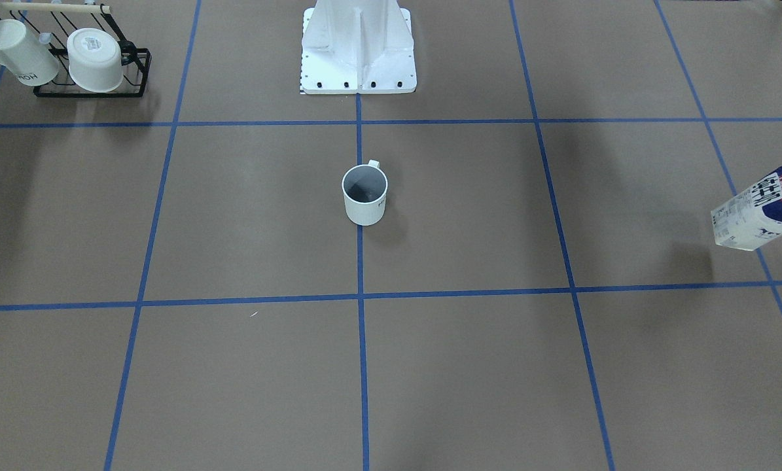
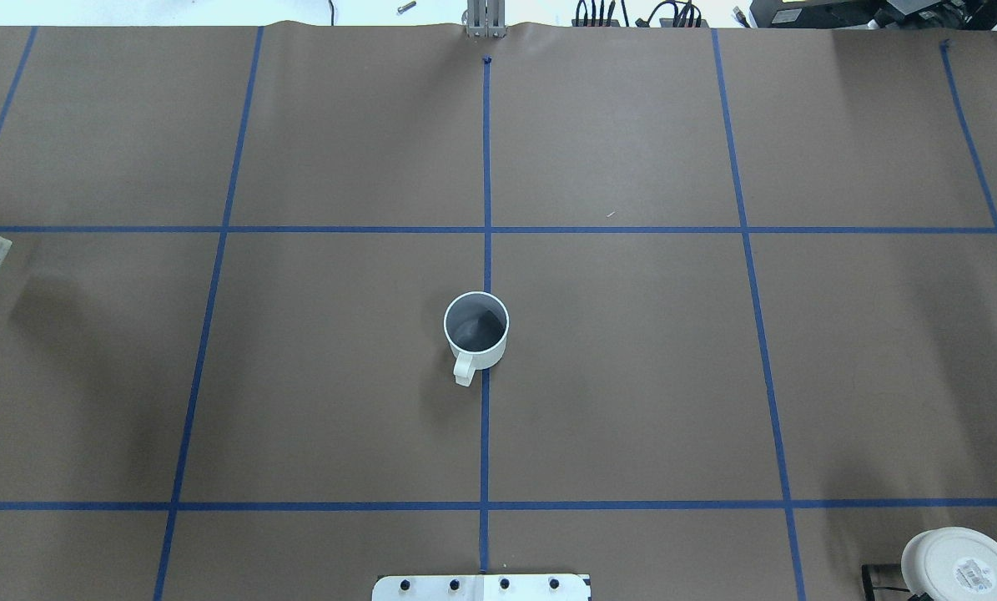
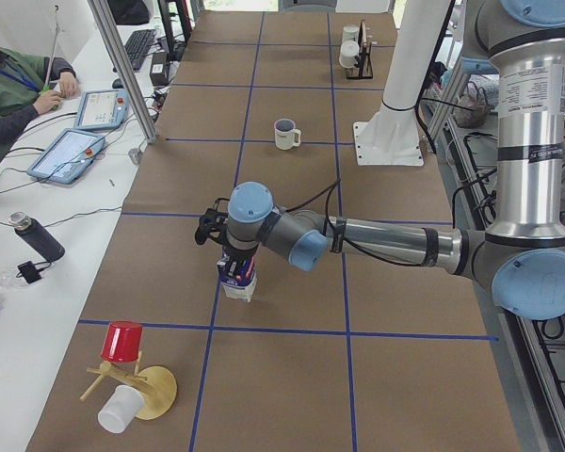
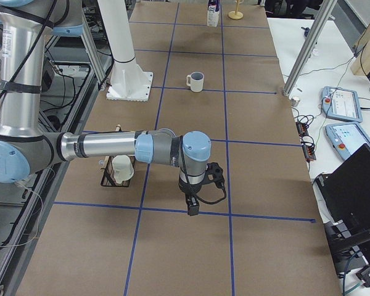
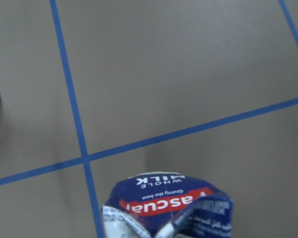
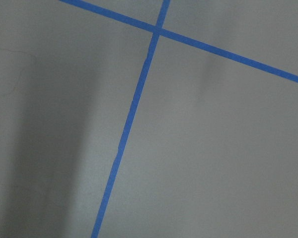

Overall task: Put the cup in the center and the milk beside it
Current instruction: 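Carry the blue milk carton with the left gripper beside the mug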

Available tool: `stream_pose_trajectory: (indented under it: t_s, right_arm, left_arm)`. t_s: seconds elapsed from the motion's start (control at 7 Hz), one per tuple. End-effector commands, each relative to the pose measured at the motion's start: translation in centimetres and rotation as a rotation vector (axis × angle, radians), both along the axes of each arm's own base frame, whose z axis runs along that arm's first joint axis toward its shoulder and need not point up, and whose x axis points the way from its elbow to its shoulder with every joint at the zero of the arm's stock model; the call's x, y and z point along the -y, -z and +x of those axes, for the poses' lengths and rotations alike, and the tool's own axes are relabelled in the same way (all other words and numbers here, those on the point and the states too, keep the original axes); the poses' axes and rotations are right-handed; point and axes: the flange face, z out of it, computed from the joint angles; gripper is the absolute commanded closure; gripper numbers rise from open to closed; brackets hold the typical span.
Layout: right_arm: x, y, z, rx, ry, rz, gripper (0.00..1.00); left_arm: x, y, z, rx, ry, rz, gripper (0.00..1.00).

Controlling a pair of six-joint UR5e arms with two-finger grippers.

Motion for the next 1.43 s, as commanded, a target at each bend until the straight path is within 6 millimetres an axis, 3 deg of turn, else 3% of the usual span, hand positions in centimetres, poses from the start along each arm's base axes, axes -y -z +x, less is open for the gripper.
stream_pose_trajectory:
  t_s: [0.0,0.43,0.71,0.86,1.14,1.29]
  right_arm:
    - [-1.2,-1.1,0.0,0.0,0.0,-0.025,0.0]
    - [-1.5,-1.4,0.0,0.0,0.0,-0.034,0.0]
    - [-1.8,-1.6,0.0,0.0,-0.001,-0.04,0.0]
    - [-1.8,-1.6,0.0,0.0,-0.002,-0.041,0.0]
    - [-1.9,-1.7,0.0,0.0,-0.004,-0.045,0.0]
    - [-1.9,-1.7,0.0,0.0,-0.005,-0.046,0.0]
  left_arm:
    - [-0.7,6.6,4.8,-0.053,0.029,-0.051,1.0]
    - [-3.1,15.4,17.3,-0.117,0.05,-0.146,1.0]
    - [-3.6,21.1,25.3,-0.13,0.077,-0.195,1.0]
    - [-3.6,26.0,29.7,-0.102,0.099,-0.223,1.0]
    - [-6.5,34.3,38.0,-0.02,0.151,-0.266,1.0]
    - [-8.1,35.7,40.5,-0.026,0.159,-0.272,1.0]
